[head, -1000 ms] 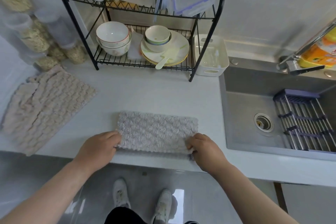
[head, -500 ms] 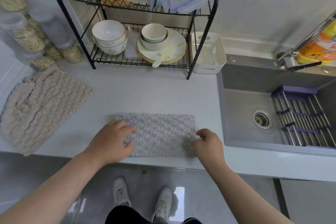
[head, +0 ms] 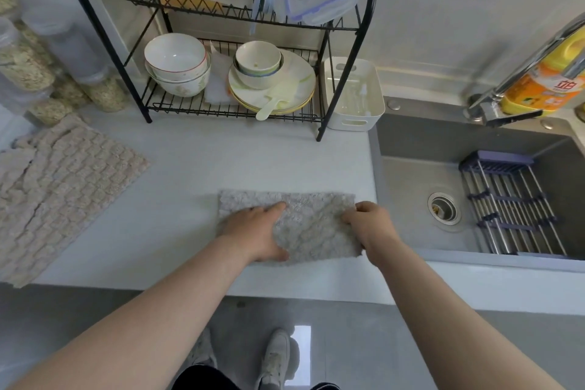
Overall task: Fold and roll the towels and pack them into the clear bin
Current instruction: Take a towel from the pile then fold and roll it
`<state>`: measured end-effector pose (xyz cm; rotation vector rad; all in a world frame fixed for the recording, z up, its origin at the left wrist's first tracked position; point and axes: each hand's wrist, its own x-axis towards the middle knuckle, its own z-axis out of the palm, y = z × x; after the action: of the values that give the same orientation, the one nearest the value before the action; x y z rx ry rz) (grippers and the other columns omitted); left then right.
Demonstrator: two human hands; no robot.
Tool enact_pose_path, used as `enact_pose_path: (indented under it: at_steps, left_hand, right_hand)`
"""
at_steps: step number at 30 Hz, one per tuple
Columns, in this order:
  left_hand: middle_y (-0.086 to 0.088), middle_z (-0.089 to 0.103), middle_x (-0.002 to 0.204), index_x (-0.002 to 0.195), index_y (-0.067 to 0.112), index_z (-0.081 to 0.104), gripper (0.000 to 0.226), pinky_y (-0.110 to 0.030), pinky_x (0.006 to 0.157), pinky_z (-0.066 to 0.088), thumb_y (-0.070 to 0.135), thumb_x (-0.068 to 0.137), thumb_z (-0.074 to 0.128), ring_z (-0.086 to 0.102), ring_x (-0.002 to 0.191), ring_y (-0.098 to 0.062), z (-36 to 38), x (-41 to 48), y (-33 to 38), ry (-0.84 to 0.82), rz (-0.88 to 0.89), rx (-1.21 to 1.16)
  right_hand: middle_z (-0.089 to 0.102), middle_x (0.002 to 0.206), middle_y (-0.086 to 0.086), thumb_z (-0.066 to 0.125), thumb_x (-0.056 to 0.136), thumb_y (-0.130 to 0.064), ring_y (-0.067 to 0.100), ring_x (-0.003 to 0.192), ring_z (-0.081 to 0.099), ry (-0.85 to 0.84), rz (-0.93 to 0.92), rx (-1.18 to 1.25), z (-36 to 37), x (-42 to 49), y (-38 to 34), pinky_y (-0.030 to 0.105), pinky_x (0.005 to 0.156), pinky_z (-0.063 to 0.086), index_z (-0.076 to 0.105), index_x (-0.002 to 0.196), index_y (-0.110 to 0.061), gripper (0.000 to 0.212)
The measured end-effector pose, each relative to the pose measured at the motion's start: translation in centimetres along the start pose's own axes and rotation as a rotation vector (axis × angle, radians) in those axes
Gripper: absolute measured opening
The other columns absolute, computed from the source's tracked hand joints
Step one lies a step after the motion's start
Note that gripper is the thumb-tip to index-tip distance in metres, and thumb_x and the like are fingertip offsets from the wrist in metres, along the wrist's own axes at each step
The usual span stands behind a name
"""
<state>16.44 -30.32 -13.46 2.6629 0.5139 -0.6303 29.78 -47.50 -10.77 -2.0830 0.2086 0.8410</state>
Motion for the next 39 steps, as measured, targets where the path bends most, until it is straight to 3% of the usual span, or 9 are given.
enact_pose_path:
  at_steps: [7,12,15,21,24,26,30,33,39]
  left_hand:
    - [-0.01,0.044,0.144,0.145,0.021,0.039,0.072,-0.04,0.109,0.03,0.054,0.081,0.035,0.036,0.133,-0.031,0.1,-1.5,-8.8,0.464,-0.103,-0.106]
    - [-0.007,0.019,0.16,0.151,0.027,0.026,0.075,-0.033,0.116,-0.008,0.063,0.086,0.017,0.014,0.147,-0.031,3.6,-2.6,-14.7,0.368,-0.213,0.029]
    - [-0.006,0.024,0.159,0.149,0.028,0.032,0.071,-0.032,0.116,-0.007,0.061,0.087,0.023,0.018,0.146,-0.029,3.6,-2.4,-14.7,0.386,-0.216,0.028]
    - [-0.003,0.024,0.159,0.148,0.029,0.034,0.07,-0.034,0.117,-0.002,0.06,0.085,0.029,0.018,0.147,-0.026,3.5,-2.5,-15.0,0.41,-0.213,-0.006]
    - [-0.003,0.025,0.158,0.147,0.03,0.036,0.069,-0.035,0.117,-0.001,0.06,0.084,0.03,0.019,0.147,-0.026,3.5,-2.4,-15.1,0.428,-0.203,-0.009]
    - [-0.002,0.026,0.158,0.146,0.03,0.036,0.068,-0.035,0.117,-0.001,0.059,0.085,0.031,0.019,0.147,-0.026,3.5,-2.4,-15.3,0.435,-0.201,-0.007]
    - [-0.002,0.026,0.158,0.146,0.03,0.037,0.068,-0.035,0.117,-0.001,0.058,0.085,0.026,0.019,0.147,-0.026,3.5,-2.5,-15.2,0.457,-0.195,-0.012]
    - [0.0,0.019,0.16,0.148,0.031,0.031,0.073,-0.038,0.118,0.0,0.062,0.083,0.019,0.011,0.148,-0.024,3.1,-2.5,-15.1,0.402,-0.203,-0.049]
    - [0.015,0.02,0.155,0.151,0.033,0.021,0.096,-0.03,0.116,0.021,0.033,0.074,0.079,0.019,0.142,-0.004,-3.0,-5.0,-10.4,0.312,-0.122,-0.737]
  right_hand:
    - [0.067,0.098,0.013,0.054,0.085,-0.012,0.027,0.065,0.063,-0.041,-0.222,0.024,0.1,-2.5,-4.1,0.025,0.043,0.042,0.053,0.116,-0.019,0.032]
    - [0.063,0.082,0.002,0.056,0.086,-0.013,0.017,0.062,0.062,-0.142,-0.334,-0.113,5.5,-4.3,-5.5,0.028,0.055,0.051,0.049,0.117,-0.024,0.034]
    - [0.057,0.079,-0.005,0.055,0.087,-0.013,0.012,0.061,0.058,-0.202,-0.359,-0.228,9.6,-4.5,-5.5,0.019,0.049,0.045,0.047,0.12,-0.023,0.035]
    - [0.064,0.111,0.002,0.058,0.085,-0.032,0.024,0.103,0.062,-0.249,-0.315,-0.536,15.7,-4.5,-4.7,0.035,0.086,0.051,0.048,0.124,-0.015,0.044]
    - [0.069,0.099,0.003,0.057,0.085,-0.036,0.024,0.092,0.067,-0.237,-0.33,-0.481,15.6,-5.3,-4.4,0.034,0.08,0.053,0.048,0.124,-0.018,0.044]
    - [0.068,0.079,-0.002,0.053,0.086,-0.028,0.024,0.075,0.07,-0.15,-0.355,-0.315,13.9,-5.7,-3.9,0.035,0.069,0.056,0.055,0.117,-0.025,0.031]
    - [0.055,0.083,-0.003,0.055,0.086,-0.031,0.019,0.076,0.058,0.126,-0.246,-0.415,9.8,-4.4,-1.8,0.027,0.063,0.041,0.051,0.1,-0.02,0.018]
    - [0.044,0.06,-0.002,0.06,0.079,-0.027,0.016,0.052,0.042,-0.024,-0.067,-0.464,9.5,-4.1,-1.1,0.022,0.051,0.033,0.04,0.064,-0.015,0.028]
    - [0.053,0.074,-0.004,0.059,0.075,-0.01,0.012,0.064,0.046,-0.234,-0.445,-0.335,6.8,-5.9,-4.3,0.019,0.05,0.038,0.05,0.084,-0.012,0.013]
